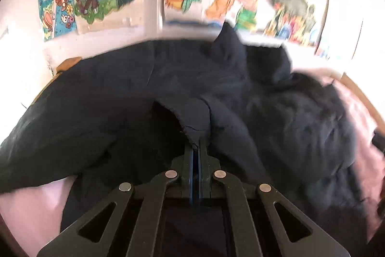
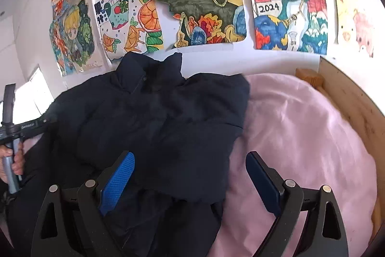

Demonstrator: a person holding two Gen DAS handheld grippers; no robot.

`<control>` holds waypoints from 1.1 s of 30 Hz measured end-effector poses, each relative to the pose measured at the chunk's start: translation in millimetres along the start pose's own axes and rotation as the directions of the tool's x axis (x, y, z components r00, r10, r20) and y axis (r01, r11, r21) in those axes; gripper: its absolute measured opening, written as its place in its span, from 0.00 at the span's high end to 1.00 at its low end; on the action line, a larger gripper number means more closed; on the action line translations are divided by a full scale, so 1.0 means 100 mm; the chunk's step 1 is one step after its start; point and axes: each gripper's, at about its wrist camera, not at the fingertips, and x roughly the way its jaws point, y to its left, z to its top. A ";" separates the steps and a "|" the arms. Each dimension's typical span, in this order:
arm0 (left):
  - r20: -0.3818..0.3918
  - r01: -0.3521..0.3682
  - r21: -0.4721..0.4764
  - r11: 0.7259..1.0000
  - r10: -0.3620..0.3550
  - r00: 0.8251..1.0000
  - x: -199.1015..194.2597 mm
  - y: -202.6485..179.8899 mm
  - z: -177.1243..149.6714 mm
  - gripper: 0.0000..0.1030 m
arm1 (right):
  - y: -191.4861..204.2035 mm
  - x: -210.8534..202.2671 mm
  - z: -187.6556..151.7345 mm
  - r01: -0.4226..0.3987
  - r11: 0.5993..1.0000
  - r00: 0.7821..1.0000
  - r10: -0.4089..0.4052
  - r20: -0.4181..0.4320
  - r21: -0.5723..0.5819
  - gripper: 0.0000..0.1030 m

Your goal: Fold large clothes

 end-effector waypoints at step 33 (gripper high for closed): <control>-0.049 0.042 -0.157 0.987 -0.050 0.998 0.15 0.48 -0.44 0.24 | 0.20 1.00 -0.34 0.252 0.937 0.967 -0.256 0.013 -0.244 0.00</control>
